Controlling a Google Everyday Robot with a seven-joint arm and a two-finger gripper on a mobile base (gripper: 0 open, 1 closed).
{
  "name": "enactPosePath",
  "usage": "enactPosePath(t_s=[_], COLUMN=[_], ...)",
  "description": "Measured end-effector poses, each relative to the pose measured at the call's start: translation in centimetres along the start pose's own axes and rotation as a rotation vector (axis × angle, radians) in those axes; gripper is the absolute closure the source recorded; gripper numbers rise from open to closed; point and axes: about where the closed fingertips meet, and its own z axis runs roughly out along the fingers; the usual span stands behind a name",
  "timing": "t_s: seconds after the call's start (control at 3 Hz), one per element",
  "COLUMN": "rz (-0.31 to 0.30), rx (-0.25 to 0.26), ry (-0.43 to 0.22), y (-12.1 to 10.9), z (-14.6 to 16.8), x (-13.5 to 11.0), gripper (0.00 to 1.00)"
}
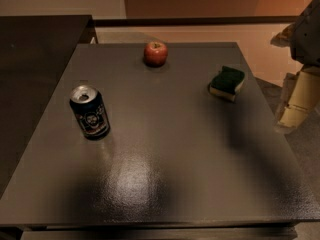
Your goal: Move sponge near pepsi can
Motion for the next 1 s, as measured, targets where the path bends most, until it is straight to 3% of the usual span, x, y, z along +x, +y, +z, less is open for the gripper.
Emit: enactPosePath(t_s=[0.33, 1.0], rz=[0.000, 0.055], rx=[0.000, -0.007], ry=[0.000, -0.112], y=[0.0, -3.9], z=[0.0, 2.0], x=[0.0, -0.6], gripper=[0.00, 0.00])
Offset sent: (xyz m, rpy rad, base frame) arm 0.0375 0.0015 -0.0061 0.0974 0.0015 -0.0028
